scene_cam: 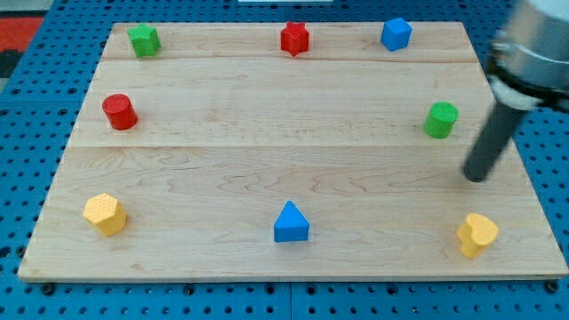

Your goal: Move the yellow heart into the yellow hexagon

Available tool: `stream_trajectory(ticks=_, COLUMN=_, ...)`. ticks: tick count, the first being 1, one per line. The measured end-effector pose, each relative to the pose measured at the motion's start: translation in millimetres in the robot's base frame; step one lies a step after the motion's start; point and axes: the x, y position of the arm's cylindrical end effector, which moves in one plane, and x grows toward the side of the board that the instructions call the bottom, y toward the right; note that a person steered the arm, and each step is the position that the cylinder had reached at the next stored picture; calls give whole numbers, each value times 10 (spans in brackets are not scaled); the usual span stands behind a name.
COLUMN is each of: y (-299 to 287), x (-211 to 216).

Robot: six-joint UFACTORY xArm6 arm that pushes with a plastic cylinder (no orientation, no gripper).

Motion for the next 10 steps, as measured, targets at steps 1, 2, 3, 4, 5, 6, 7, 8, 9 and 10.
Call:
stream_trajectory(ticks=1, y=712, x=695)
stream_trajectory(ticks=2, y=481, x=1078)
stream_trajectory(ticks=3, y=124, x=1115)
stream_trajectory(ticks=4, y=-124, x=883)
stream_trajectory(ticks=5, y=-223, x=884)
stream_trajectory(ticks=6, y=-288, x=968)
stream_trajectory(ticks=7, y=-363, x=914)
stream_trajectory(ticks=8, y=-363, x=901)
stream_trajectory(ticks=9, y=-363, x=901)
stream_trajectory(ticks=10, y=-209, x=908)
